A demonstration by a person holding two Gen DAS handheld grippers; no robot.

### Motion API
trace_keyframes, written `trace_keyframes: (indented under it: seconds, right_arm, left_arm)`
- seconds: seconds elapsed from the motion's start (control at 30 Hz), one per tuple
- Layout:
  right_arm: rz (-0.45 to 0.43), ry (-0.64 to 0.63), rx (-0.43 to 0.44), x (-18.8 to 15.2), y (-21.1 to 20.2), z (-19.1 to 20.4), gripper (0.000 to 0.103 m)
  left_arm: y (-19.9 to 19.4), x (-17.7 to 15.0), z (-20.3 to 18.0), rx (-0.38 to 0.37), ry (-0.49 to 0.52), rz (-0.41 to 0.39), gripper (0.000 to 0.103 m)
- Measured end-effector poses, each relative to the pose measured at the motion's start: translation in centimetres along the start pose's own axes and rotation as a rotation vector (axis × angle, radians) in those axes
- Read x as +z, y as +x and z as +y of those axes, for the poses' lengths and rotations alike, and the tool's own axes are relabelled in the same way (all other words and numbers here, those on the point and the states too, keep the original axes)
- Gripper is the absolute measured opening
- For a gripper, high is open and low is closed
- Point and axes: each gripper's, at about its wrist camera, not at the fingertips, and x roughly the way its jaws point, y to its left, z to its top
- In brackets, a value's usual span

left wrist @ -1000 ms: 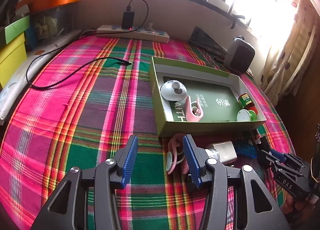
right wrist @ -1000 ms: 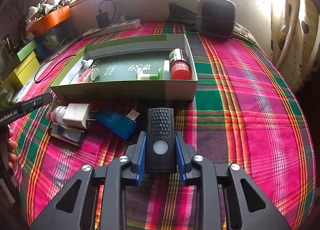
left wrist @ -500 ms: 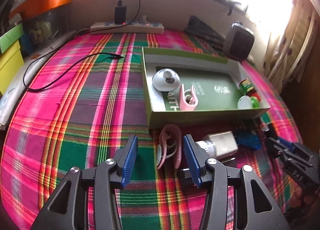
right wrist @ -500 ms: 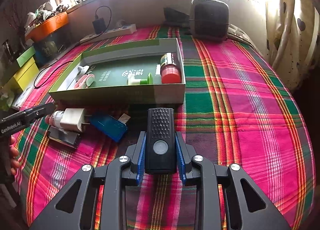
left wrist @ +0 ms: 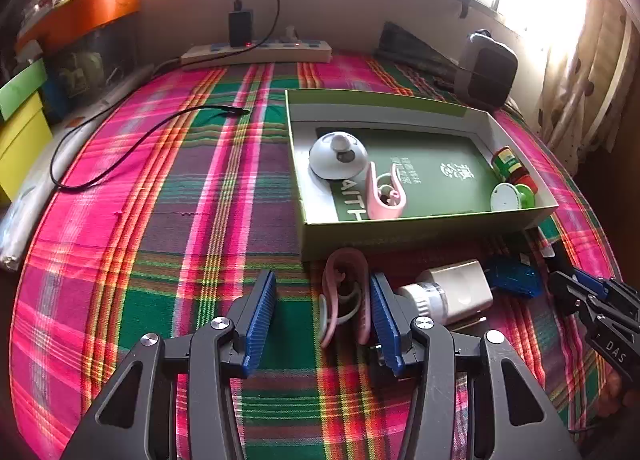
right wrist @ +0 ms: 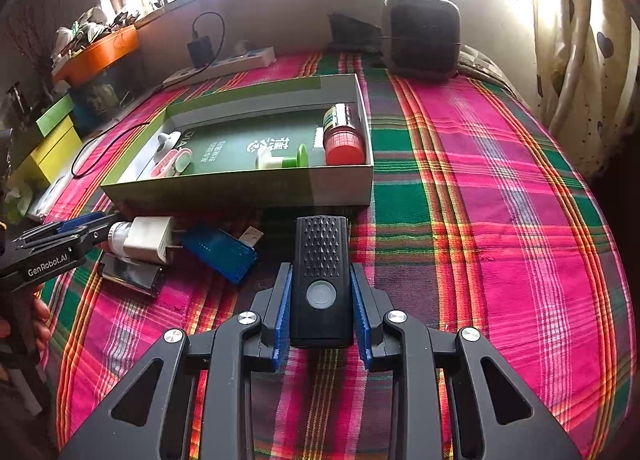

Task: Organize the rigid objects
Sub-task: 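Grasp black rectangular device with right gripper while left gripper grasps pink curved clip, then carry pink clip with left gripper while right gripper carries black device over box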

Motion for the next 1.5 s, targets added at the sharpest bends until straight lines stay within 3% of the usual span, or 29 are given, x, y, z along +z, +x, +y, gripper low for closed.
trace_keyframes:
  seconds: [0.23, 0.5, 1.5]
  right_arm:
    - [0.001, 0.004, 0.001, 0.0, 0.0, 0.0, 0.028]
    - [0.001, 0.006, -0.002, 0.0, 0.0, -0.1, 0.028]
    - [-0.007, -0.003, 0.001, 0.0, -0.2, 0.0, 0.028]
  left_arm:
    - [0.1, 0.0, -0.4, 0.029, 0.021, -0.003, 0.044]
    - [-0.1, -0.1, 0.1, 0.023, 0.005, -0.009, 0.022]
    - [-1.3, 0.1, 0.2, 0.02, 0.0, -0.037, 0.022]
